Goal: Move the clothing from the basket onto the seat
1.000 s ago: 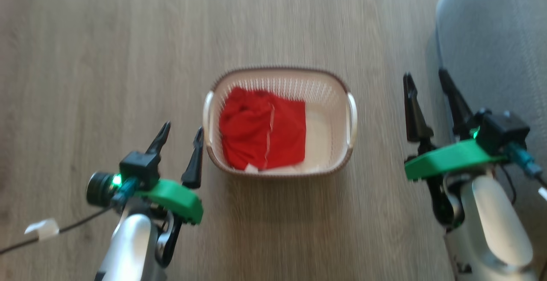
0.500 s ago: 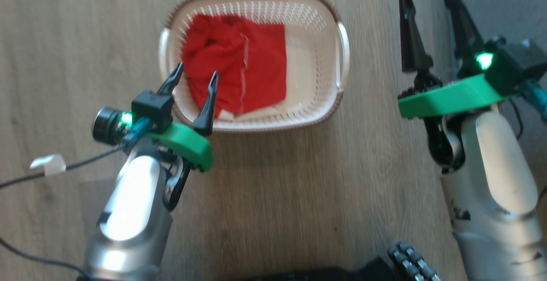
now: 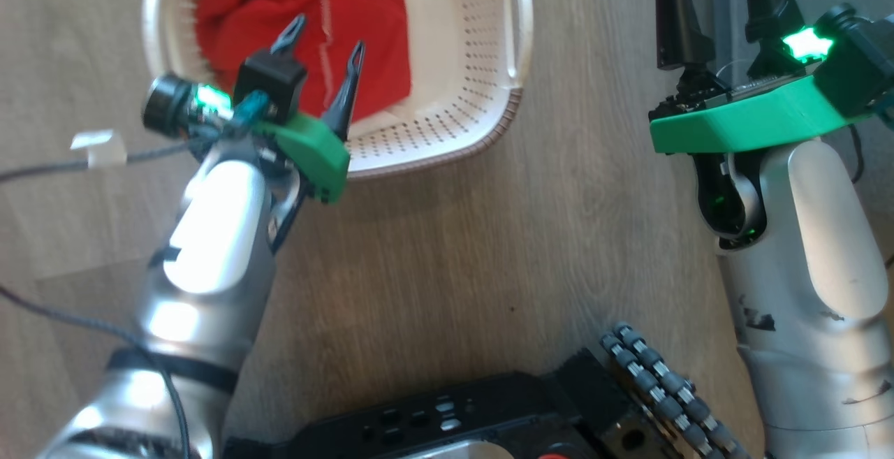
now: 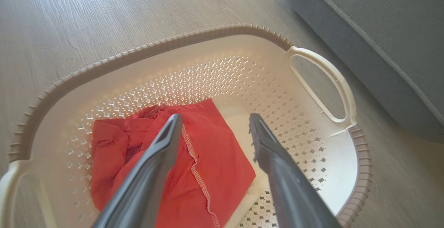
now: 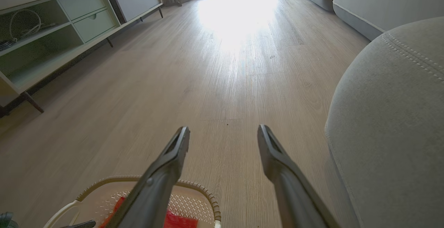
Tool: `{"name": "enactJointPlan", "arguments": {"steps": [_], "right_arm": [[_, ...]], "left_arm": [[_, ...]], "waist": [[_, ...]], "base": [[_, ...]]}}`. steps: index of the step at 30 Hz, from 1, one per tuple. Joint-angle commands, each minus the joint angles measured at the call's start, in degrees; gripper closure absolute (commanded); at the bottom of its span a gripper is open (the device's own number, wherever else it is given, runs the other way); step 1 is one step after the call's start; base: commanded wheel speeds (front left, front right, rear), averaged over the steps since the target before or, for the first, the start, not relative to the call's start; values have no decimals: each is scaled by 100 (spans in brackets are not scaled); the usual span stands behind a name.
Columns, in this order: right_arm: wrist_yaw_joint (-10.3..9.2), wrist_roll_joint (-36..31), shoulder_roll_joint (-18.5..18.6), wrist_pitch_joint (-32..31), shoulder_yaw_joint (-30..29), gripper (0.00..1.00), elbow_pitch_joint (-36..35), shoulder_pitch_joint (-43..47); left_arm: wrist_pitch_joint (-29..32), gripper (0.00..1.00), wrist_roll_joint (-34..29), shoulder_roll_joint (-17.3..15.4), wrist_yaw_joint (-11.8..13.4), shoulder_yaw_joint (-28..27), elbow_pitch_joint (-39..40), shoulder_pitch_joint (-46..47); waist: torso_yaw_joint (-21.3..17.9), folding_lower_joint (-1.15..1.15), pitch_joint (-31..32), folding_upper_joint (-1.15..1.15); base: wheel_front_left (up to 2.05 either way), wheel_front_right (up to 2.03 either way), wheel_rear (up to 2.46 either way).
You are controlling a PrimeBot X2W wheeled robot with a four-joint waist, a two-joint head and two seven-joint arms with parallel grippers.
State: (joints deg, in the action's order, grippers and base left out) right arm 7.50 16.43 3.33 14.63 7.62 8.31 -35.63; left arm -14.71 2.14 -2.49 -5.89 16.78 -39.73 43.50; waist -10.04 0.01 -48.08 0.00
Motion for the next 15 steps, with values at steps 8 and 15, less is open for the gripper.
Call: {"name": "enactJointPlan", "arguments": {"steps": [8, 15], "right_arm": [[-1, 327, -45, 37, 262, 0, -268, 52], [-1, 613, -45, 37, 409, 0, -312, 72]], "left_arm": [[-29, 0, -399, -161, 93, 230, -1240, 1105], [151, 0, -582, -305, 461, 306, -2370, 1998]], "waist": [[-514, -1, -566, 0], [-826, -1, -832, 0]], "base": [[0, 0, 0], [0, 0, 0]]}}
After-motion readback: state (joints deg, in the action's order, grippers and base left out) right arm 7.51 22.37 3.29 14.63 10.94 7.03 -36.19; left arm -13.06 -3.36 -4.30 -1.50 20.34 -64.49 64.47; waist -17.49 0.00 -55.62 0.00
